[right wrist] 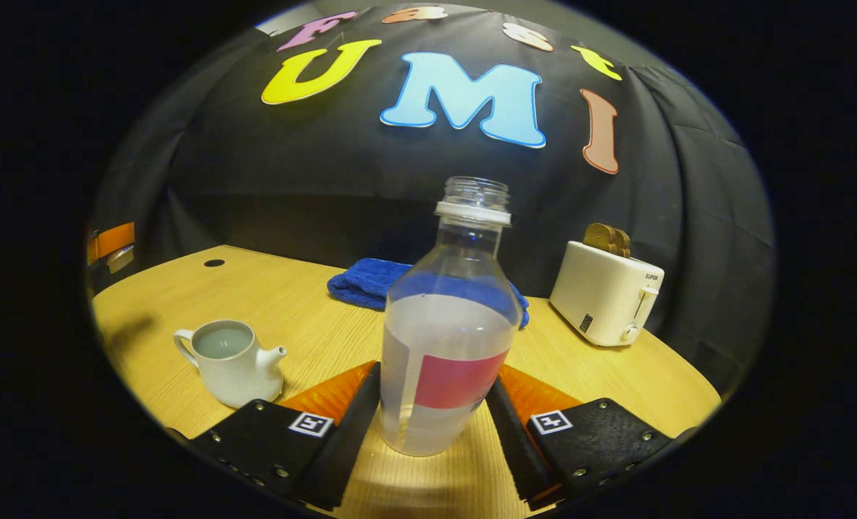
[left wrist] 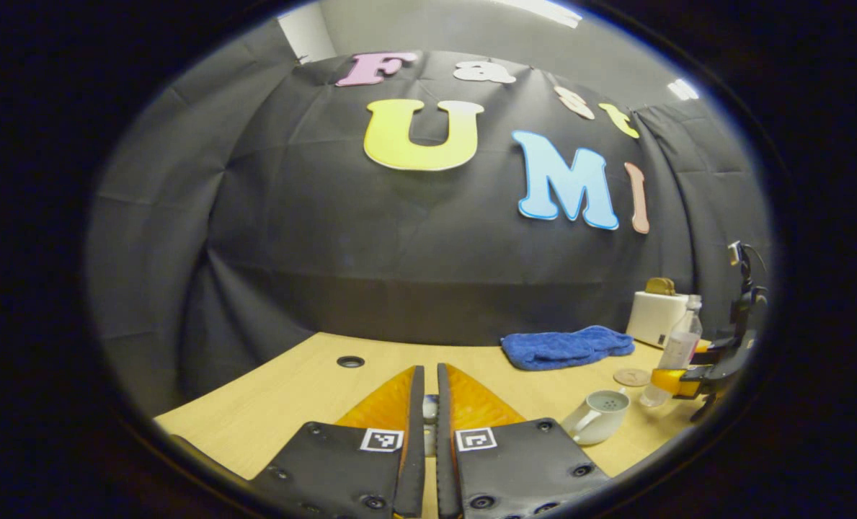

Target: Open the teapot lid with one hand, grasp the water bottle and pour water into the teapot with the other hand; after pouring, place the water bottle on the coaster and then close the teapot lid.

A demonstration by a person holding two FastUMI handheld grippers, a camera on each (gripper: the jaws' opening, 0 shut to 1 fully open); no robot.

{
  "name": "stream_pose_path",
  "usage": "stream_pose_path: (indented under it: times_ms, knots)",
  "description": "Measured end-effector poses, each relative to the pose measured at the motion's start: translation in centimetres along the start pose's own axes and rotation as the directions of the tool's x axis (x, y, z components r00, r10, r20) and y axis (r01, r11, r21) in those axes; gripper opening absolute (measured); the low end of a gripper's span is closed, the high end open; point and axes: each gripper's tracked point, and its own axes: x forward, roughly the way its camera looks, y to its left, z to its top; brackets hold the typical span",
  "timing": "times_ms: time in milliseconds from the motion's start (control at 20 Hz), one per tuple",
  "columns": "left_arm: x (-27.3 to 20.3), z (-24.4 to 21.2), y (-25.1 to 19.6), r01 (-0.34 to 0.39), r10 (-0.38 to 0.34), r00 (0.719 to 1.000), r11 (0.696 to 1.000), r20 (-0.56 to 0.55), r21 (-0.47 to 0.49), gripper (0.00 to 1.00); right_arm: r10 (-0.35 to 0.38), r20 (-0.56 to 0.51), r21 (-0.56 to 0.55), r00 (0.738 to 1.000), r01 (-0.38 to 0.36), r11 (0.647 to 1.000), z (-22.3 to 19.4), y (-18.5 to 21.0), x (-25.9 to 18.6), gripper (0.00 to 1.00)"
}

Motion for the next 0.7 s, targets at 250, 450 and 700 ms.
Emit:
stream_pose_path:
  times_ms: [250, 450, 700]
  knots:
    - [-0.5, 1.1, 1.1, -0.011, 0.012, 0.999, 0.999, 0.035, -0.034, 0.14, -0.07, 0.01, -0.064, 0.997, 0.071, 0.995, 1.8, -2.1, -0.3, 0.76]
    - [-0.9, 1.8, 2.5, -0.034, 0.037, 0.998, 0.998, 0.053, -0.057, 0.14, -0.089, 0.023, -0.163, 0.996, 0.092, 0.982, 2.9, -2.3, -0.7, 0.76]
    - [-1.0, 2.0, 3.9, -0.066, 0.07, 0.996, 0.995, 0.054, -0.068, 0.12, -0.109, 0.083, -0.447, 0.991, 0.134, 0.884, 3.7, -0.9, -1.2, 0.74]
